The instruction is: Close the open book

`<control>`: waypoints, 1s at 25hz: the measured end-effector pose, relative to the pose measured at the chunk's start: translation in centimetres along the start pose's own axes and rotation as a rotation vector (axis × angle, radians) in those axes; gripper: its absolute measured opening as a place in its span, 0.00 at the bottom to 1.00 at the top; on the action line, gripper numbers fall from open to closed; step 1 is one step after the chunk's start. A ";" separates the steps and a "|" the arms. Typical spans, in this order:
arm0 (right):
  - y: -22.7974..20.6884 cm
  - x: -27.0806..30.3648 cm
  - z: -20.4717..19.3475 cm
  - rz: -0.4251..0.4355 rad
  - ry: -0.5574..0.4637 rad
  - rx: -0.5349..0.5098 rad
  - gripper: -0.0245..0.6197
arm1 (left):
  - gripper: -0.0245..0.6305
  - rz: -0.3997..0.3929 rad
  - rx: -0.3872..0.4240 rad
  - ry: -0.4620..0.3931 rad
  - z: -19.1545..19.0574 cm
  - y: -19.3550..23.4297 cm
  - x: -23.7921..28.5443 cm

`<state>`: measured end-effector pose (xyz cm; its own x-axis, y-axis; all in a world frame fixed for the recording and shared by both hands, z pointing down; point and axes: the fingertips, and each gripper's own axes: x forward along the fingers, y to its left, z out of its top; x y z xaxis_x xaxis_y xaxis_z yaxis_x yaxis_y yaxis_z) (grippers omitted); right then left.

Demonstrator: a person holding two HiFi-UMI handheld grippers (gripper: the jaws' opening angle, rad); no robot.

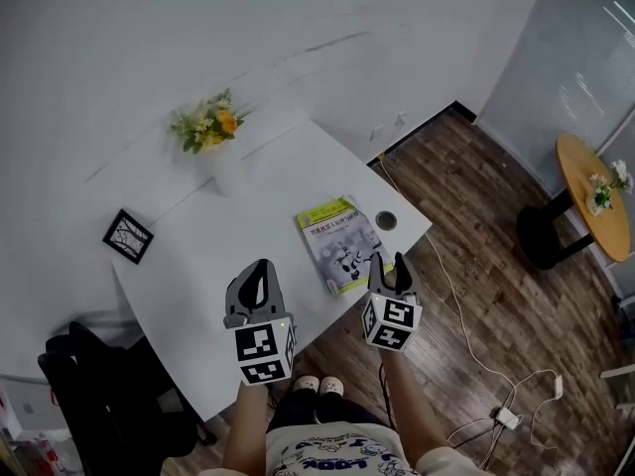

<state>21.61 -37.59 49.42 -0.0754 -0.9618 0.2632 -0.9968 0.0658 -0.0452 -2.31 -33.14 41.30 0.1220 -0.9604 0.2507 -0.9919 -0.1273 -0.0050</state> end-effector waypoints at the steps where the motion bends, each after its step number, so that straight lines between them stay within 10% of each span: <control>1: 0.2 -0.5 1.0 0.005 -0.025 -0.005 0.32 | 0.07 -0.002 0.002 -0.010 0.4 -0.1 -0.2; 25: 1.8 -8.0 11.1 0.030 -0.237 -0.106 0.10 | 0.07 -0.049 0.014 -0.151 6.2 -1.4 -3.5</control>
<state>20.70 -32.76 36.53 -0.1095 -0.9935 0.0295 -0.9923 0.1110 0.0554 -1.15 -31.13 34.45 0.1758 -0.9791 0.1022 -0.9840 -0.1777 -0.0101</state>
